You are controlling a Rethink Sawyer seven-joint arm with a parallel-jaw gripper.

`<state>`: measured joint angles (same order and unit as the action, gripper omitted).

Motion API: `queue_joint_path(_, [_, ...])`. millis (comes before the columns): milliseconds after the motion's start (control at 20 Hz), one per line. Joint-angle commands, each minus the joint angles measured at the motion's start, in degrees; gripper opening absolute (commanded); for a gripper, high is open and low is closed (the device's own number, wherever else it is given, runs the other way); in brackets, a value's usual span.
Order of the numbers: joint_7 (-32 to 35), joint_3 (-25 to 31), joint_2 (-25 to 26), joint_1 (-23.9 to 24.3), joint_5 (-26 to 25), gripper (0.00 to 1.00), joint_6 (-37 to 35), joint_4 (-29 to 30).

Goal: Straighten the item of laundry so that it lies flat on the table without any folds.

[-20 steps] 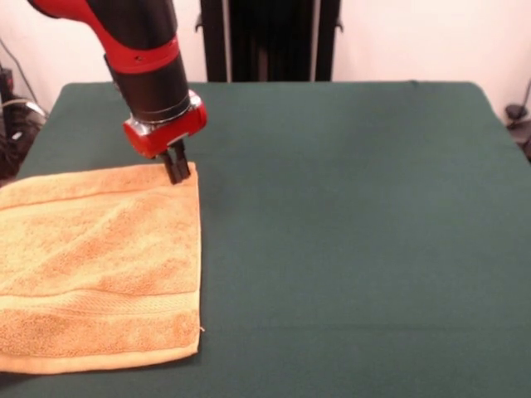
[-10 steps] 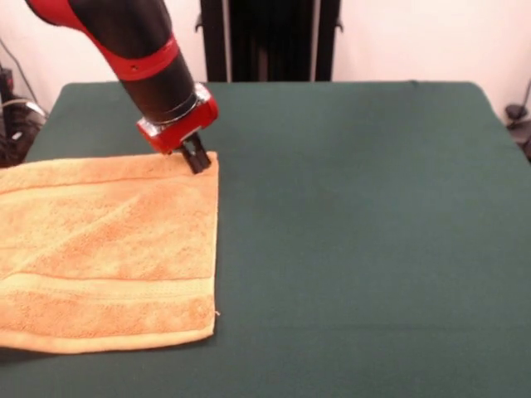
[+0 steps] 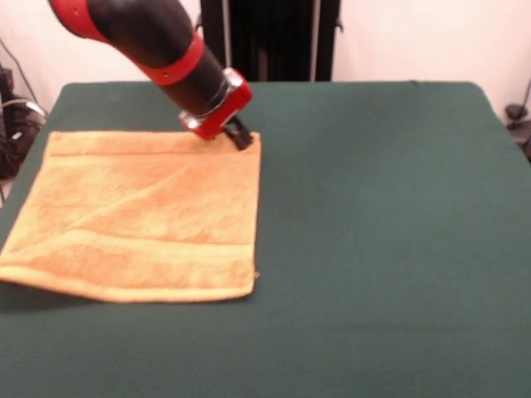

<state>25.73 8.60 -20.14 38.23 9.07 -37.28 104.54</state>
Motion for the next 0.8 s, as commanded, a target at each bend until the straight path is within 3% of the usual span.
queue_joint_path(50, [10.81, 9.74, 9.34, -2.31, 2.05, 0.0, -5.82, 13.94])
queue_joint_path(600, [12.73, 11.79, 9.42, -1.77, 3.0, 0.0, -0.22, 16.41])
queue_joint_path(750, [14.04, 8.43, 5.42, -4.08, -0.42, 0.0, 8.85, 14.02])
queue_joint_path(800, [13.95, 7.5, 4.0, -4.63, -1.0, 0.0, 8.71, 12.79])
